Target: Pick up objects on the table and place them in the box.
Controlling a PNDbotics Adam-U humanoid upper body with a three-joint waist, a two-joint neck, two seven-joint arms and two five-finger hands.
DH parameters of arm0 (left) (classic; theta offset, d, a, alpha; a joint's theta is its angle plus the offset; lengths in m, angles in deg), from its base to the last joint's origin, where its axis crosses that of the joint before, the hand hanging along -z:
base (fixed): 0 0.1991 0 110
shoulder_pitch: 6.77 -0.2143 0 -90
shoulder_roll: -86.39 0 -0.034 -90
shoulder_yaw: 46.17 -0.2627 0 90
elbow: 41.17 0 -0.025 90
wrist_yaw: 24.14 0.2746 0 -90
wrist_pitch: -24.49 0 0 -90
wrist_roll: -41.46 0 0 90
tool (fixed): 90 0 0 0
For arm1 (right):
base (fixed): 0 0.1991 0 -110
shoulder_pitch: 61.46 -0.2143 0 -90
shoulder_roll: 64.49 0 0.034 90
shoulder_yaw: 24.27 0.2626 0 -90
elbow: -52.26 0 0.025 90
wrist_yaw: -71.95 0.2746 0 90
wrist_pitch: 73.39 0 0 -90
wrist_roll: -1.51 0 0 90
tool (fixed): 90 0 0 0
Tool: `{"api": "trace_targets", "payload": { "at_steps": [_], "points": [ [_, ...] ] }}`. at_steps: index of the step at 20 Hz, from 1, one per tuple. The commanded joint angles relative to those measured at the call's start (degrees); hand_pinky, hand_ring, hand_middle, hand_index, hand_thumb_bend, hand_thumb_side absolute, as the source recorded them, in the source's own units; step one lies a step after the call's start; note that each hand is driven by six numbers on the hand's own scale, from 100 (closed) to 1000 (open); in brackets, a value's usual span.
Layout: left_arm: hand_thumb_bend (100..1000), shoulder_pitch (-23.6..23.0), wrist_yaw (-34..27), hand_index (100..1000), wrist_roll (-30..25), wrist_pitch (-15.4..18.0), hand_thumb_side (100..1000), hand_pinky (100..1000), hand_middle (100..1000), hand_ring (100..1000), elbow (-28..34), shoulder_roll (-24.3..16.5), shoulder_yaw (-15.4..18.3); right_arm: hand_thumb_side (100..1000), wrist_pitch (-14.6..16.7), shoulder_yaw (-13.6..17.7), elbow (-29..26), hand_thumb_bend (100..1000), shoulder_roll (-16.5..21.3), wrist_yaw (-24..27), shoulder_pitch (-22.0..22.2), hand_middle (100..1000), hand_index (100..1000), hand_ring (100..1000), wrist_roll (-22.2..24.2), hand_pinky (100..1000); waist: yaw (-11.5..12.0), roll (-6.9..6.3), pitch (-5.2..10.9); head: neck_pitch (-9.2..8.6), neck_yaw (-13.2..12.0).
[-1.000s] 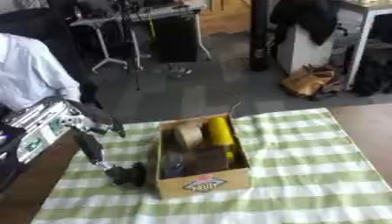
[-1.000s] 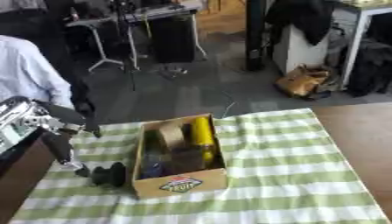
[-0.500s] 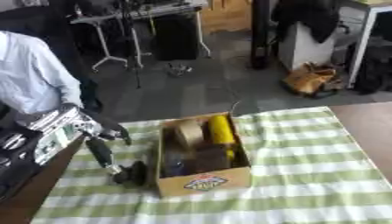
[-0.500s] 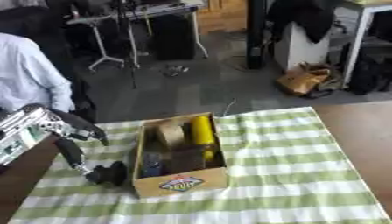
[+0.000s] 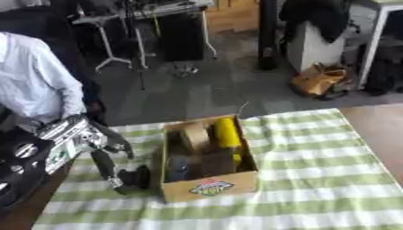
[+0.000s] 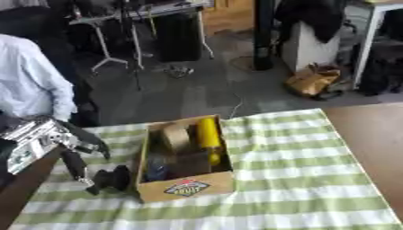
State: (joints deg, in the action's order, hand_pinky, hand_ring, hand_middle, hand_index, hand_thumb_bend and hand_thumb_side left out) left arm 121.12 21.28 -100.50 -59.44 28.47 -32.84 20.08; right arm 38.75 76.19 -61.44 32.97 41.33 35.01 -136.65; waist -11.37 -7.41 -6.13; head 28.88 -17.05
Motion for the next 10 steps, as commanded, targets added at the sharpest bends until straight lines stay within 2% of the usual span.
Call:
{"api": "trace_targets", "payload": {
  "at_steps": [1, 10],
  "points": [
    [810, 1.3, 0.3, 1000, 0.0, 0.7, 663, 1000, 997, 1000, -0.7, -0.9, 1.0, 1000, 3.6, 0.0, -0.9, 100, 0.8, 0.1, -0.7, 923, 914, 1000, -3.8, 895, -0.2, 0.25, 0.32, -0.88, -0.4],
    [763, 2.4, 0.0, 997, 0.0, 0.3, 697, 1000, 975, 1000, -3.1, 0.7, 2.0, 1000, 3.9, -0.1, -0.9, 100, 0.4, 0.0, -1.0, 922, 912, 1000, -3.8, 896, -0.8, 0.36, -0.10, -1.42, -1.1]
  ]
}}
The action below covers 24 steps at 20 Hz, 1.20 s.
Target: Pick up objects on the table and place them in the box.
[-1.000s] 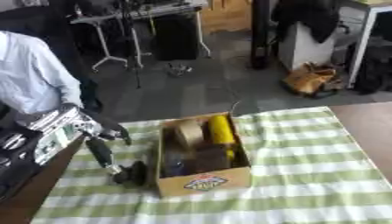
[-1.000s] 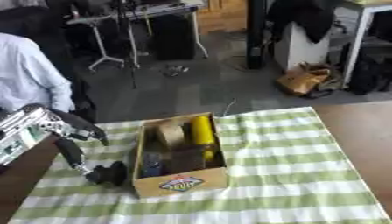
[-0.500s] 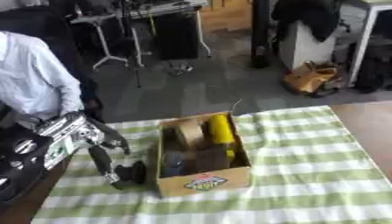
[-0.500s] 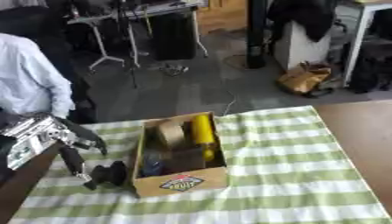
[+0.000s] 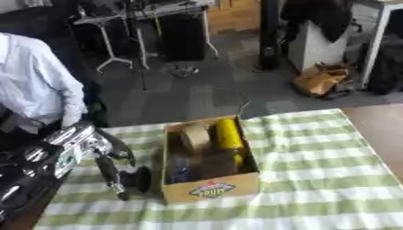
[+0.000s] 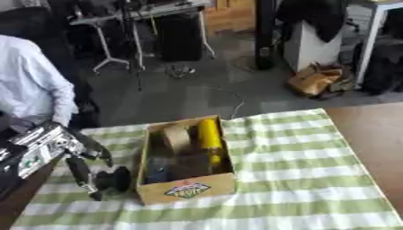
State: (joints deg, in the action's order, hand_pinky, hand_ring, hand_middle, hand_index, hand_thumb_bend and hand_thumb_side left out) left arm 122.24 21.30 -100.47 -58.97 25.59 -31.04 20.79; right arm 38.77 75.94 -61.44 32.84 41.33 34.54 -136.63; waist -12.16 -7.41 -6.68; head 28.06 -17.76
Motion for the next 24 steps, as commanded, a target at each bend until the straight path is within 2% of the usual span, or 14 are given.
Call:
{"api": "trace_targets", "payload": {
  "at_steps": [1, 6, 14, 24],
  "points": [
    [763, 1.6, 0.0, 997, 0.0, -0.3, 697, 1000, 975, 1000, -0.4, -0.9, 1.6, 1000, 3.8, 0.1, -0.9, 100, 0.4, -0.1, -0.6, 922, 912, 1000, -3.8, 896, -0.1, 0.37, 0.38, -0.70, -0.4],
    [742, 2.6, 0.8, 986, 0.0, -0.9, 710, 1000, 951, 1000, -1.5, -0.2, 2.4, 1000, 3.7, -0.1, -0.9, 100, 0.3, -0.3, -0.7, 922, 912, 1000, -3.8, 897, -0.4, 0.25, 0.27, -0.84, -0.8],
    [750, 3.4, 4.0, 993, 0.0, -1.8, 695, 991, 953, 1000, -6.8, 1.0, 3.3, 1000, 3.9, -0.1, -0.9, 100, 0.2, -0.5, -0.9, 921, 912, 1000, -3.8, 898, -0.9, 0.08, -0.02, -1.19, -1.2],
    [740, 3.7, 6.2, 972, 0.0, -0.4, 658, 971, 920, 997, -9.1, 2.0, 2.3, 1000, 4.1, 0.1, -0.9, 100, 0.2, -0.2, -1.3, 920, 911, 1000, -3.8, 899, -1.3, -0.01, -0.19, -1.23, -1.8]
  ]
}}
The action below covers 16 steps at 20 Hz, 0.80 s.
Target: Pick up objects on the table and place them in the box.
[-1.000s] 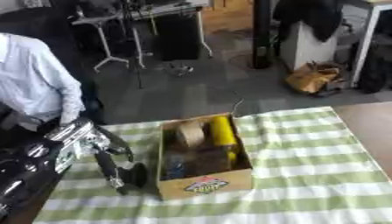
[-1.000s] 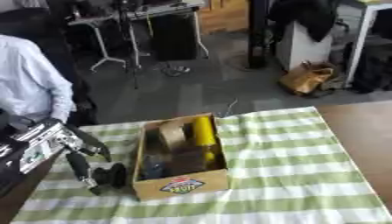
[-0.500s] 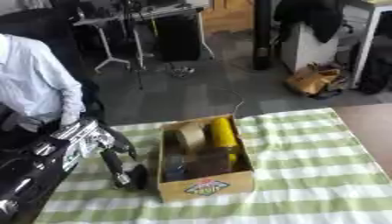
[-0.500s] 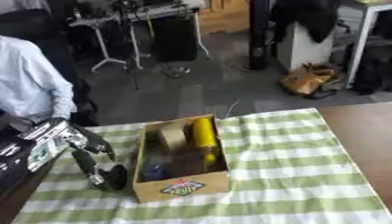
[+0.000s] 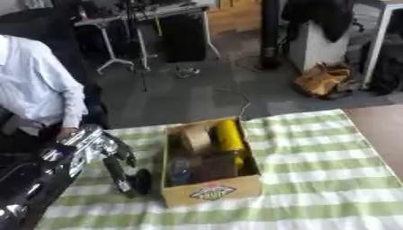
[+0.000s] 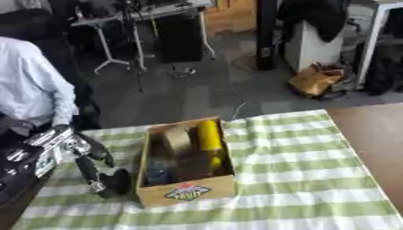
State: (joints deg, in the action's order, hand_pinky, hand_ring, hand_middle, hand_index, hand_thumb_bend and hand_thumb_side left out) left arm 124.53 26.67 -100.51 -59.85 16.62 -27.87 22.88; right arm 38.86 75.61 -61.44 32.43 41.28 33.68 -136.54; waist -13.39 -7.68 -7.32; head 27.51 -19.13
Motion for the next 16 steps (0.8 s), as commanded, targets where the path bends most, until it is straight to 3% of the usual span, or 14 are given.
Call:
{"api": "trace_targets", "payload": {
  "at_steps": [1, 16],
  "points": [
    [731, 1.5, 1.2, 967, 0.0, 0.7, 656, 963, 913, 992, -0.2, -0.9, 0.1, 1000, 4.0, 0.5, -0.9, 100, 0.5, -0.1, -0.5, 919, 909, 1000, -3.9, 898, -0.1, 0.27, 0.43, -0.74, -0.5],
    [691, 2.8, 4.5, 955, 0.0, 2.9, 678, 951, 905, 983, -3.7, 1.6, 1.0, 1000, 4.3, 0.2, -0.9, 100, 0.2, -0.2, -1.1, 919, 907, 1000, -3.9, 899, -1.0, 0.19, -0.28, -1.70, -1.5]
  ]
}}
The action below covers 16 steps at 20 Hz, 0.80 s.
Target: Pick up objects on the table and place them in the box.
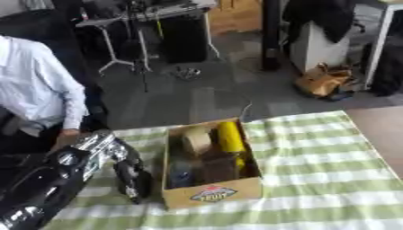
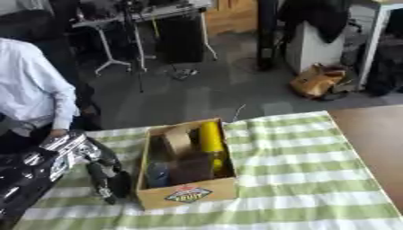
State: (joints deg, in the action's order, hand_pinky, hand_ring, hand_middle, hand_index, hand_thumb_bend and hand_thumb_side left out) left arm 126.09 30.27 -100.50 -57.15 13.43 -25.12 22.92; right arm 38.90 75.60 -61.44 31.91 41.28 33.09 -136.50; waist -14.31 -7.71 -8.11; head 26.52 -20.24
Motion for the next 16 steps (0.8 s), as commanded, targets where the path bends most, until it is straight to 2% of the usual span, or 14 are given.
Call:
{"api": "trace_targets", "payload": {
  "at_steps": [1, 6, 7, 10, 11, 16],
  "points": [
    [693, 1.3, 1.3, 958, 0.0, 0.3, 673, 951, 906, 983, -0.9, -1.0, 0.9, 1000, 4.3, 0.2, -0.9, 100, 0.7, -0.3, -0.5, 919, 907, 1000, -4.0, 899, -0.2, 0.22, 0.46, -0.71, -0.4],
    [677, 1.5, 2.3, 952, 0.0, 0.7, 667, 942, 900, 975, -2.9, -0.5, 1.4, 1000, 4.5, 0.1, -0.9, 100, 0.7, -0.1, -0.7, 919, 907, 1000, -4.0, 900, -0.1, 0.11, 0.37, -0.71, -0.6],
    [655, 1.6, 2.4, 944, 0.0, 0.8, 660, 886, 884, 942, -3.1, -0.4, 1.5, 1000, 4.5, 0.1, -0.9, 100, 0.7, -0.1, -0.7, 919, 907, 1000, -4.0, 900, -0.1, 0.10, 0.38, -0.72, -0.6],
    [627, 1.5, 2.4, 942, 0.0, 1.0, 646, 833, 876, 913, -3.2, -0.6, 1.9, 1000, 4.8, 0.1, -0.9, 100, 0.7, 0.0, -0.8, 919, 906, 1000, -4.0, 900, 0.0, 0.14, 0.41, -0.63, -0.5],
    [577, 1.4, 2.3, 938, 0.0, 1.0, 628, 773, 865, 857, -3.2, -0.6, 2.0, 1000, 4.9, 0.1, -0.9, 100, 0.7, 0.1, -0.8, 918, 905, 1000, -4.0, 900, 0.0, 0.16, 0.41, -0.61, -0.5],
    [505, 1.4, 2.1, 941, 0.0, 1.1, 608, 752, 875, 848, -2.5, -0.8, 2.2, 1000, 5.2, 0.0, -0.9, 100, 0.6, 0.2, -0.8, 919, 905, 1000, -4.0, 900, -0.2, 0.34, 0.42, -0.74, -0.6]
  ]
}}
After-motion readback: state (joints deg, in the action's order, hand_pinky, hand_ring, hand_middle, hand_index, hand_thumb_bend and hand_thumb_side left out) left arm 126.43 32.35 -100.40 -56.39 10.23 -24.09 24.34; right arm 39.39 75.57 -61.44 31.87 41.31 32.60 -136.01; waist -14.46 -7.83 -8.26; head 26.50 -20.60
